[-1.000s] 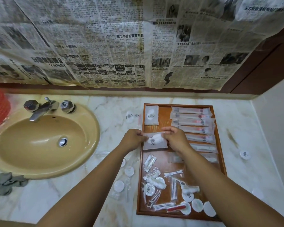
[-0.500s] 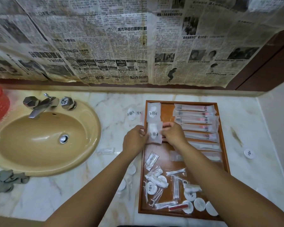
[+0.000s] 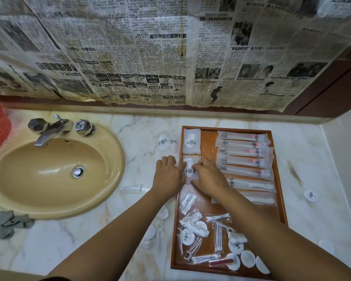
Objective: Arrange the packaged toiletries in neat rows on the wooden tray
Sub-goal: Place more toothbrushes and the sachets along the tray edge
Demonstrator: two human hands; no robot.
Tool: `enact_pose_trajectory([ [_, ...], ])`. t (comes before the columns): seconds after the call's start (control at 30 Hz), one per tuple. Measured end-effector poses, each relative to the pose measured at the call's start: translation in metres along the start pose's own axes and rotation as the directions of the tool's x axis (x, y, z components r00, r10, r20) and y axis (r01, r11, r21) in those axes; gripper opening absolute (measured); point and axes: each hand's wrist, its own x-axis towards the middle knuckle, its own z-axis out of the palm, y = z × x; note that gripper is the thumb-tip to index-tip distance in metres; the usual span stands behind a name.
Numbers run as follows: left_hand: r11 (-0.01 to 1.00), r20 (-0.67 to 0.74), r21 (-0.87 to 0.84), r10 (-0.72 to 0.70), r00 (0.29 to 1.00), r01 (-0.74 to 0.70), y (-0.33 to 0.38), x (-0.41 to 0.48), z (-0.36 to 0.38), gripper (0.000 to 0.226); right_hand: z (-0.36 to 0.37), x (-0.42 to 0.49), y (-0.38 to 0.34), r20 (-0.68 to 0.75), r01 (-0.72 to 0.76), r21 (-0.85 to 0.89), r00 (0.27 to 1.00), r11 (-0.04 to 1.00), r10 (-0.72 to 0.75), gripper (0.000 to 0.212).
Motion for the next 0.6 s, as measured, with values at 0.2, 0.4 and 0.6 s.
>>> enact_pose_trajectory([
  [0.2,0.929,-0.053,-0.31,-0.23,0.972,0.203,-0.018,0.019,-0.017,0.033,-0.003,0.006,0.003,-0.015,0.036,-0.042,0.999,0.998,-0.037,0.064],
  [0.4,0.991,0.24,-0.08,-0.085,0.967,0.107,-0.07,0.077,-0.03,0.081,-0.002,0.006,0.004,0.006,0.063,-0.08,0.998,0.995,-0.062,0.062],
  [0.6,0.994,0.436,0.086,0.023,0.9,-0.068,-0.1,0.091,-0.032,0.055,-0.001,0.008,0.005,0.011,0.053,-0.09,0.999,0.994,-0.053,0.062],
])
